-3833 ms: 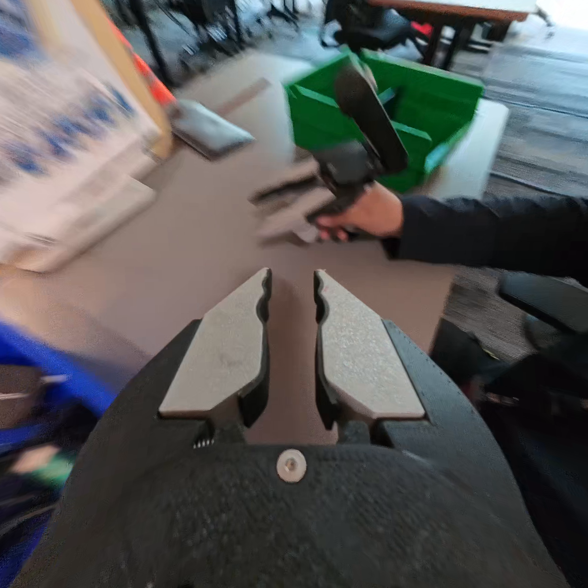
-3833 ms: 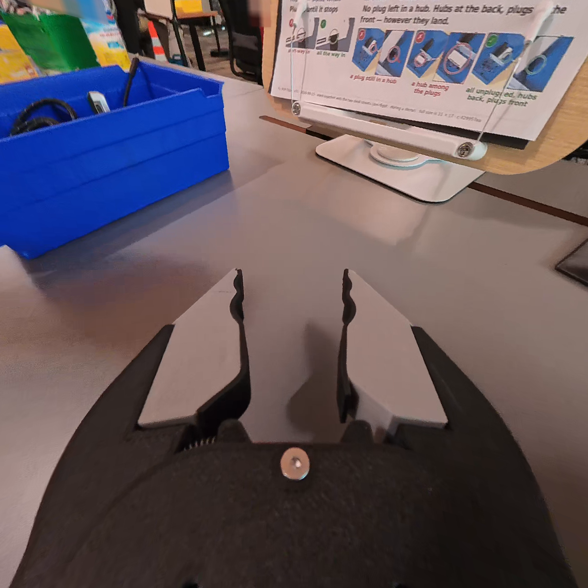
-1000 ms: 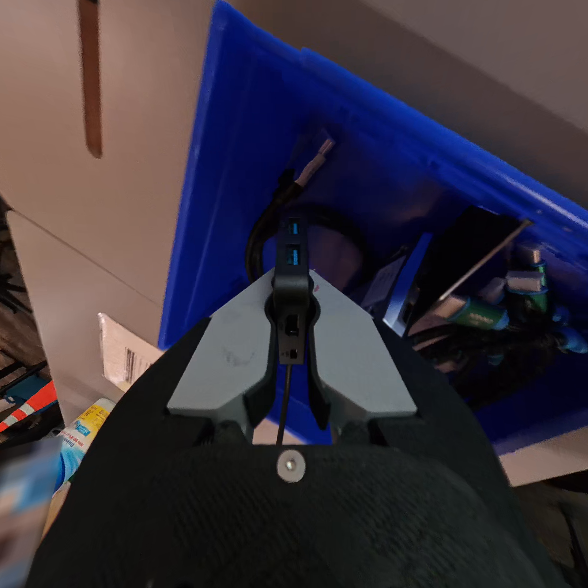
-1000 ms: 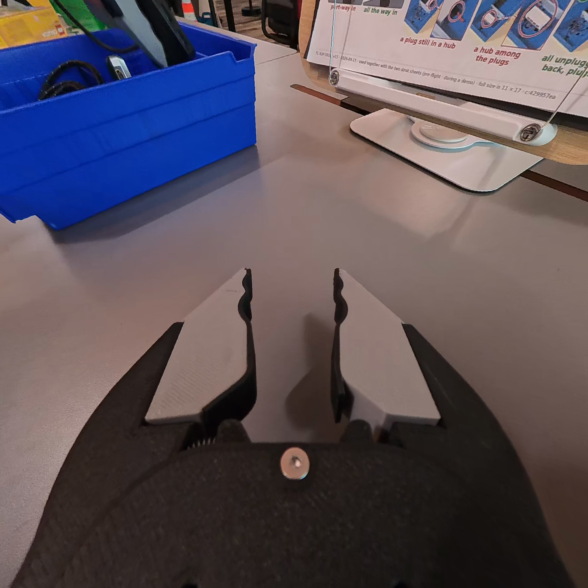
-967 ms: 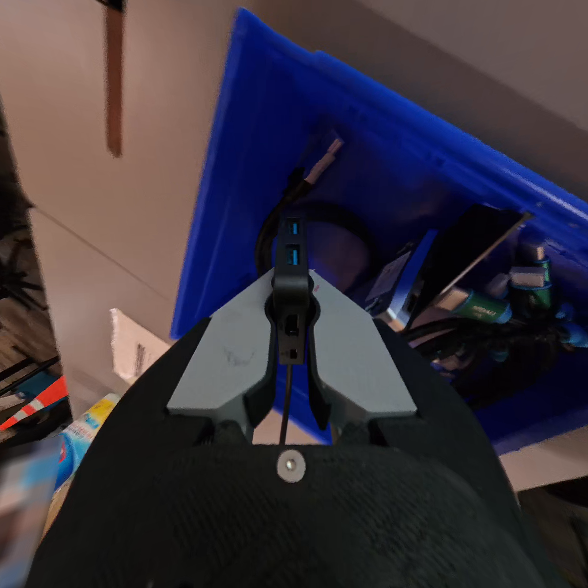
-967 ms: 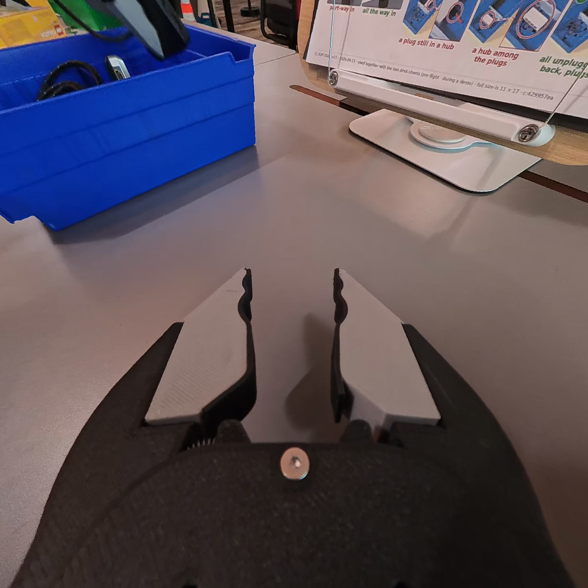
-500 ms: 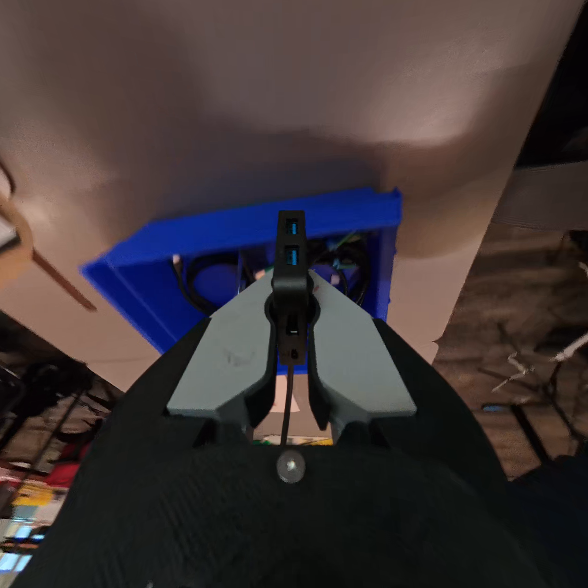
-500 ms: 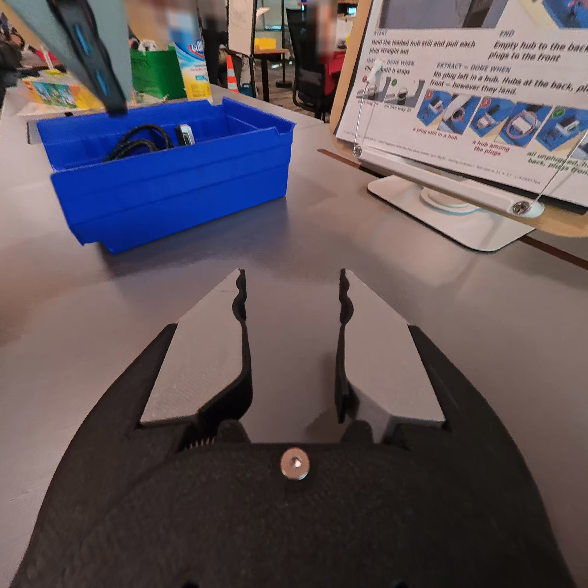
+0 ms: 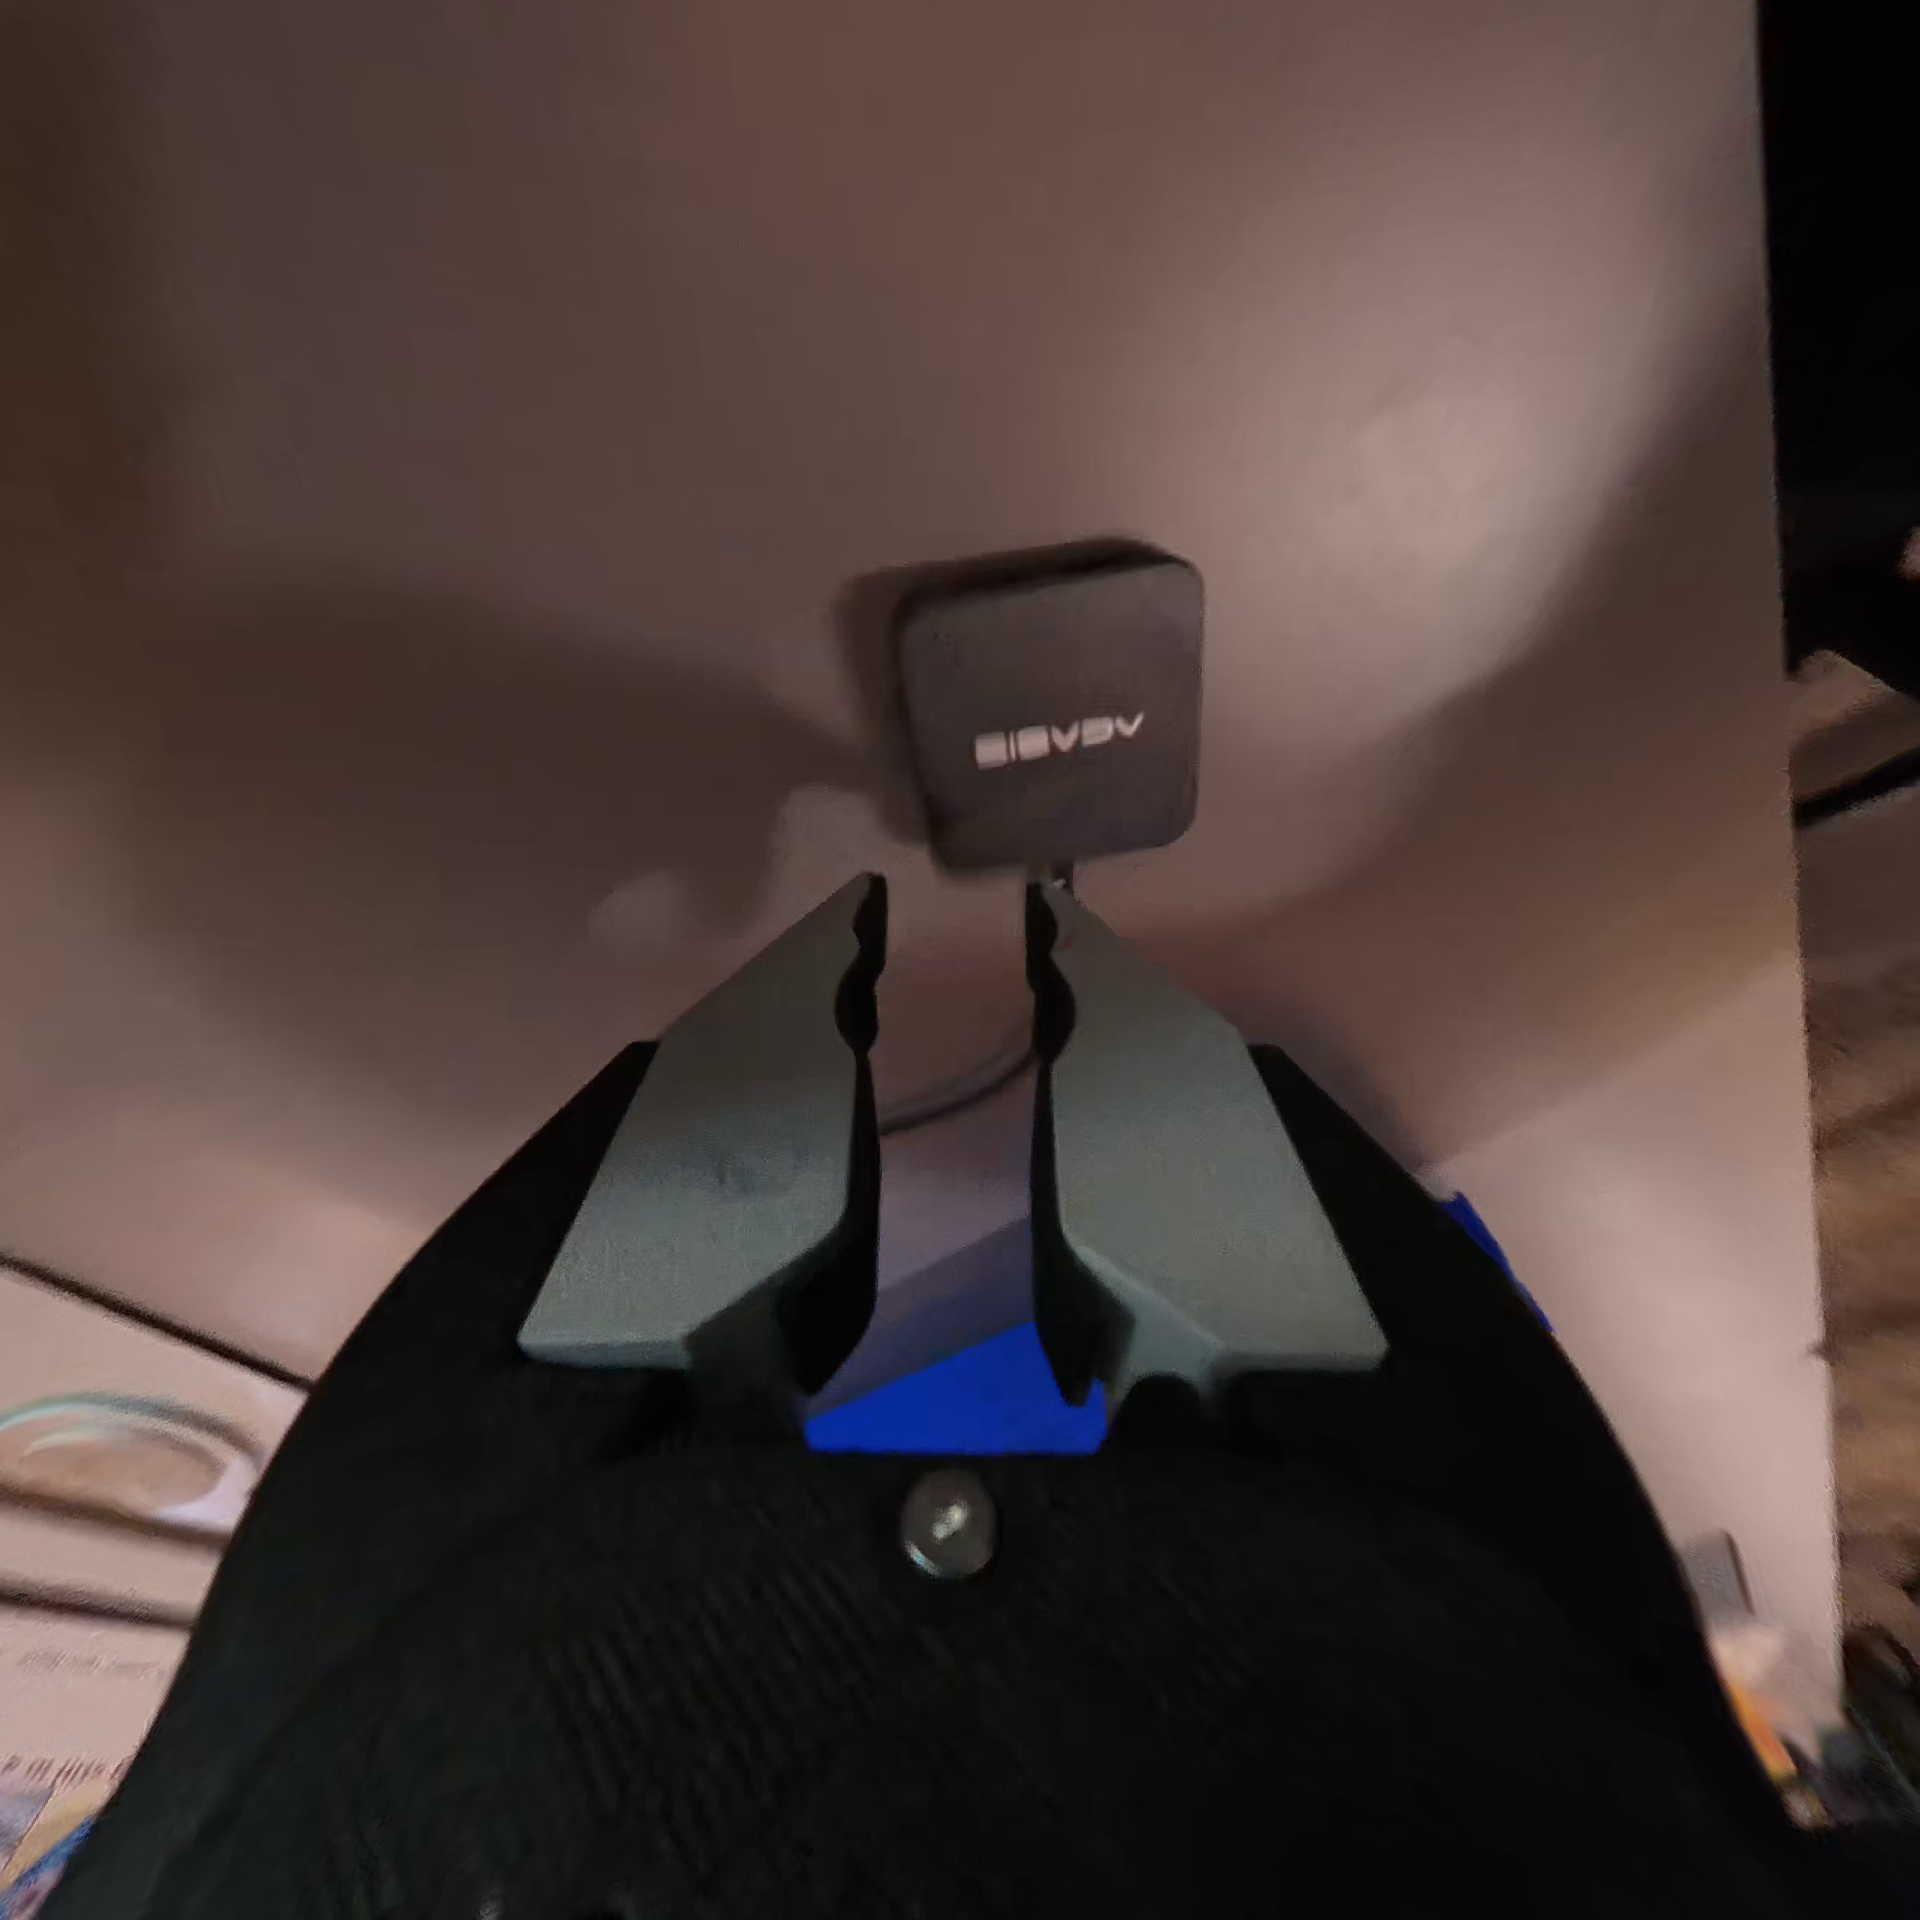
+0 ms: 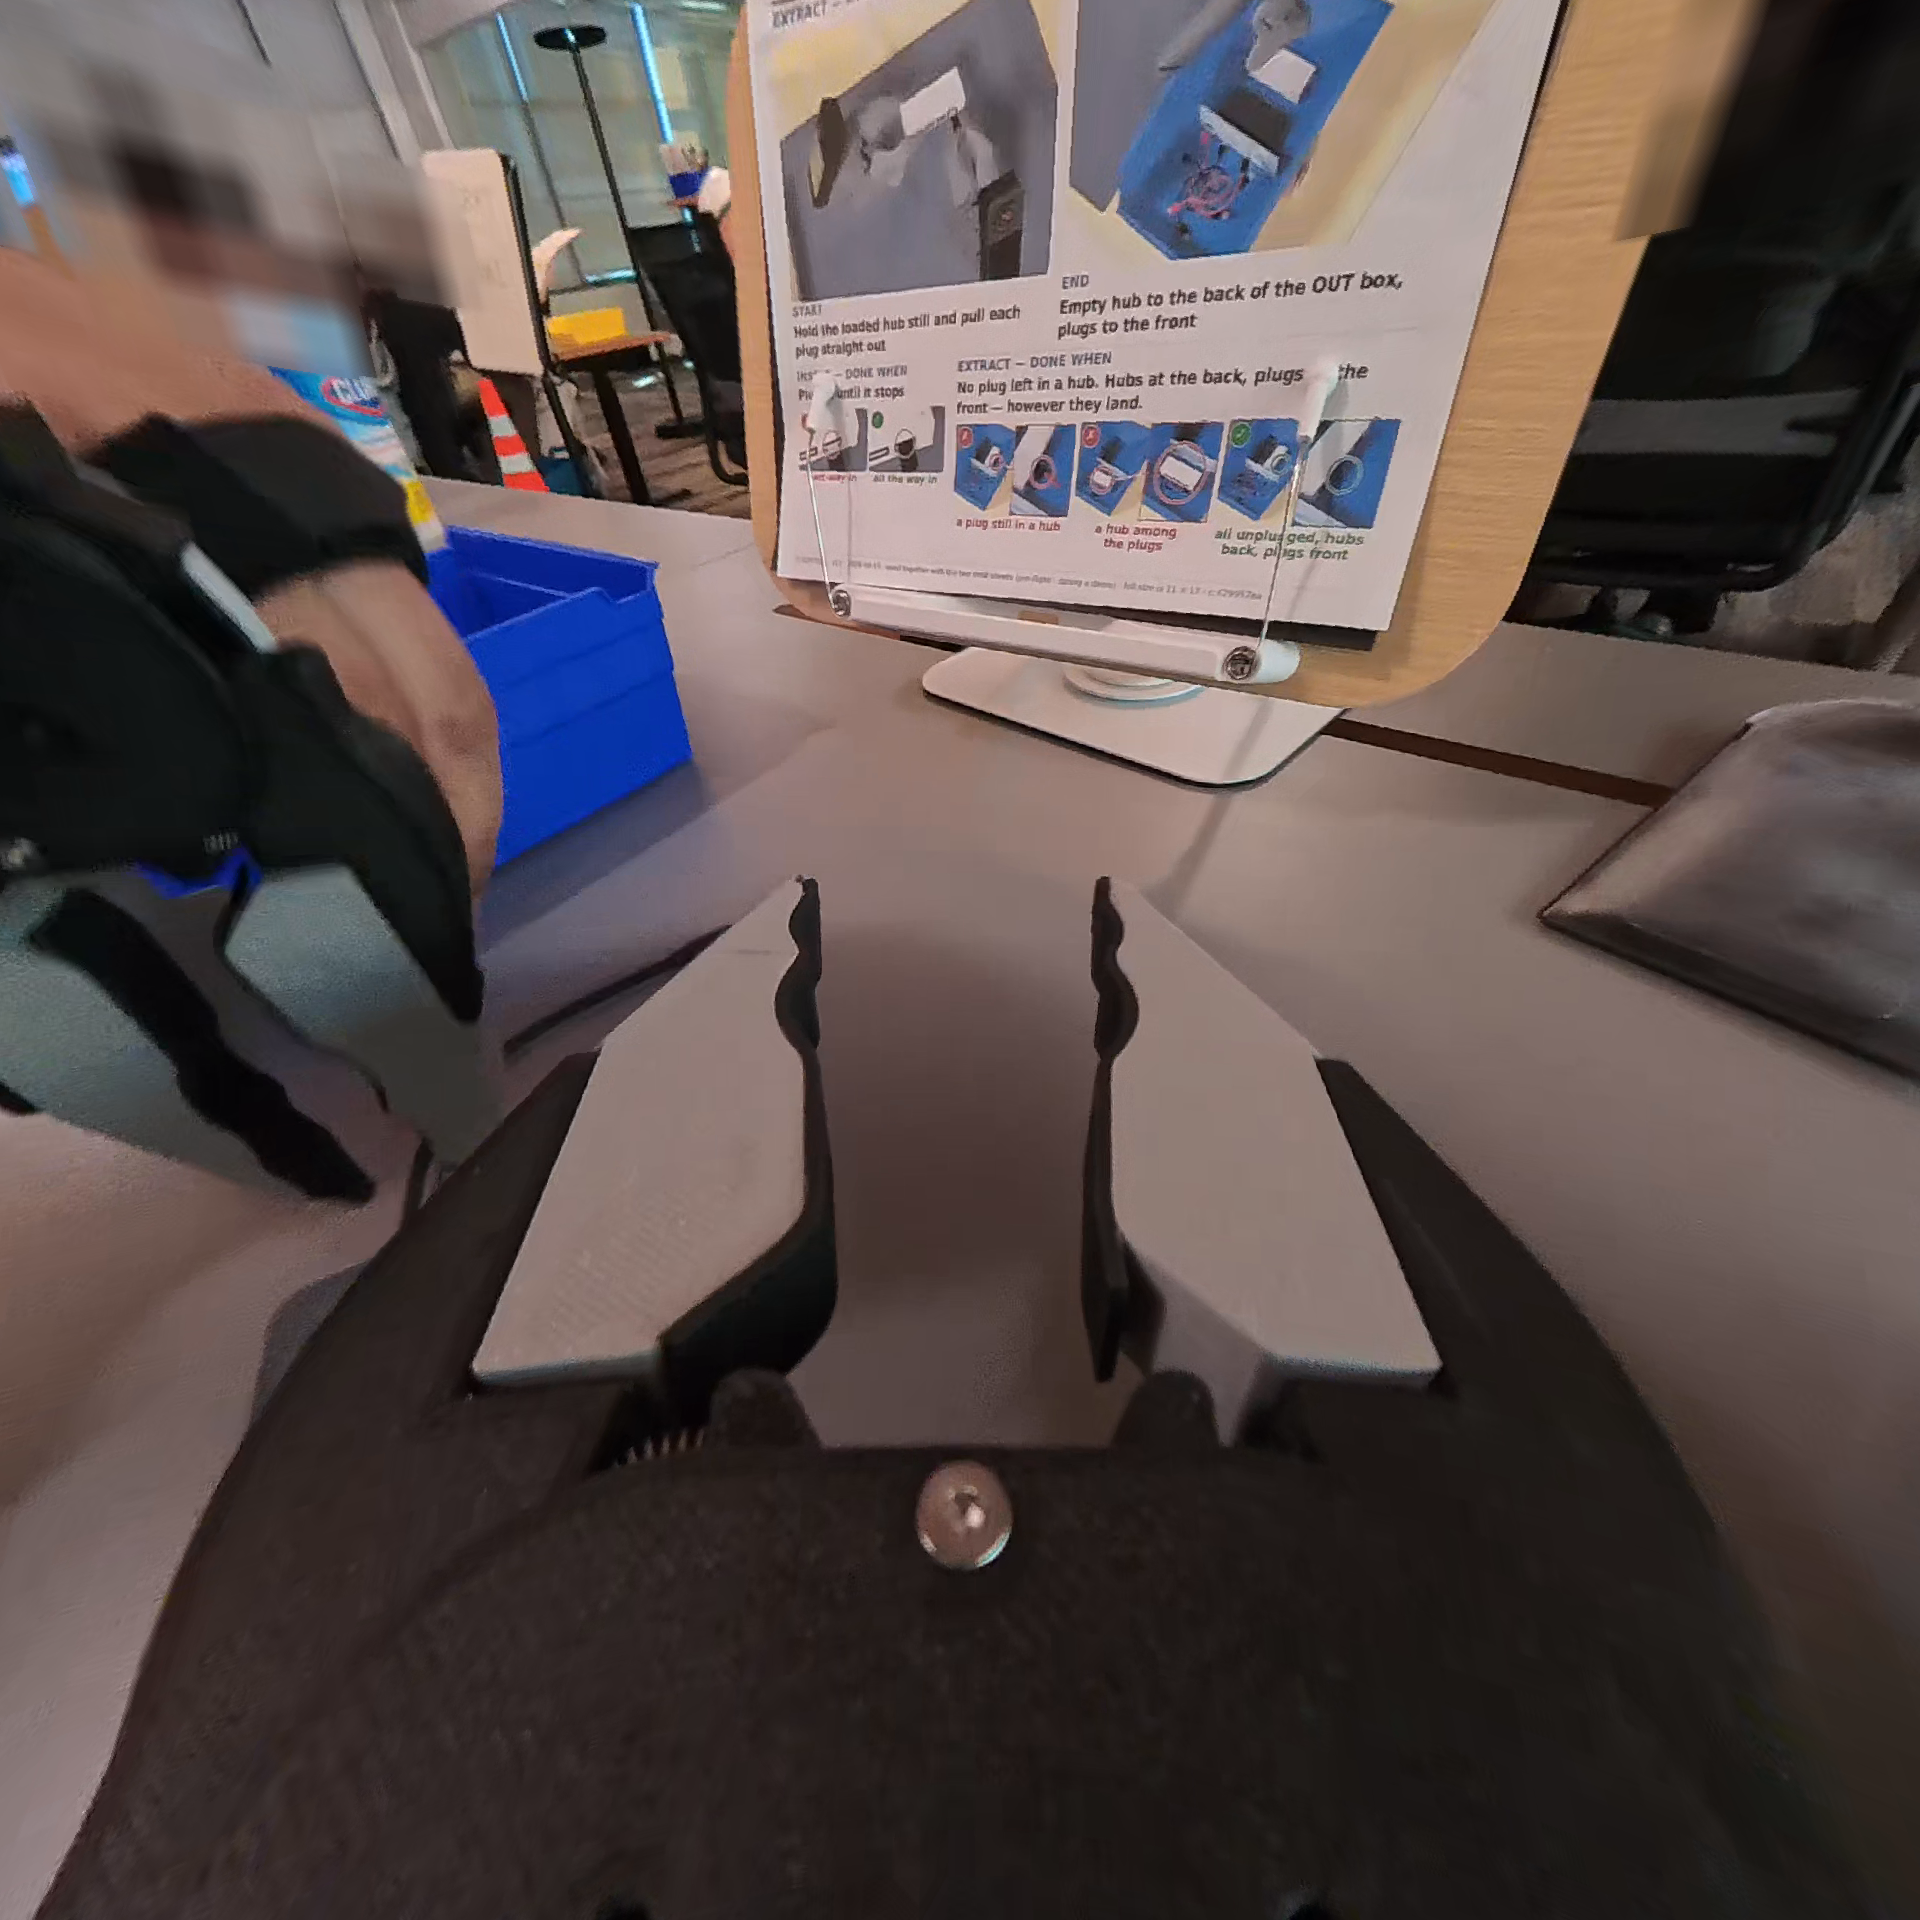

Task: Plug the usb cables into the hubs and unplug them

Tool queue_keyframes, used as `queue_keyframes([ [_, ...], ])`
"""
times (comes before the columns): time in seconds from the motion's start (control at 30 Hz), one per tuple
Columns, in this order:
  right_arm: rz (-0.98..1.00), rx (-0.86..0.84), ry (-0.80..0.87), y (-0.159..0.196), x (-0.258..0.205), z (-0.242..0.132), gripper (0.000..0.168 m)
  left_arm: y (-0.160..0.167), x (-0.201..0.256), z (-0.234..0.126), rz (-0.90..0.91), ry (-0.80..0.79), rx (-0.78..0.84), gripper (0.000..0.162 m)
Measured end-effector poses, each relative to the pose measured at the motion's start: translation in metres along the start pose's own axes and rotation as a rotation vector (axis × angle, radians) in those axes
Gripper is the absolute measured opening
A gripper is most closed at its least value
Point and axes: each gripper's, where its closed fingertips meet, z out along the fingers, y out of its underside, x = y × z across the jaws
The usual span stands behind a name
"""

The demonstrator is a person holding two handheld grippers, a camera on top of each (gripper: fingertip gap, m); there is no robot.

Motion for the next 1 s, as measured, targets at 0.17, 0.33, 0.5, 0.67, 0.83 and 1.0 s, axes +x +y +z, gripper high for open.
queue_keyframes([
  [0.17,-0.001,-0.007,-0.106,0.0,-0.02,0.001,0.047,0.009,-0.003,-0.046,-0.083,-0.134,0.093,0.022],
  [0.33,-0.04,-0.129,-0.506,0.022,-0.103,-0.003,0.054,0.016,0.056,-0.049,-0.21,-0.188,0.209,0.018],
  [0.5,-0.3,-0.327,-0.722,0.073,-0.166,-0.019,0.069,0.016,0.104,-0.012,-0.531,-0.228,0.319,0.015],
  [0.67,-0.492,-0.536,-0.562,0.128,-0.178,0.009,0.069,0.0,0.128,0.0,-0.709,-0.273,0.544,0.013],
  [0.83,-0.297,-0.571,-0.218,0.124,-0.133,0.04,0.057,-0.002,0.126,-0.024,-0.981,-0.189,0.943,0.002],
  [1.0,-0.295,-0.499,0.135,0.108,-0.08,0.039,0.0,-0.019,0.116,-0.022,-0.925,-0.27,1.06,0.005],
])
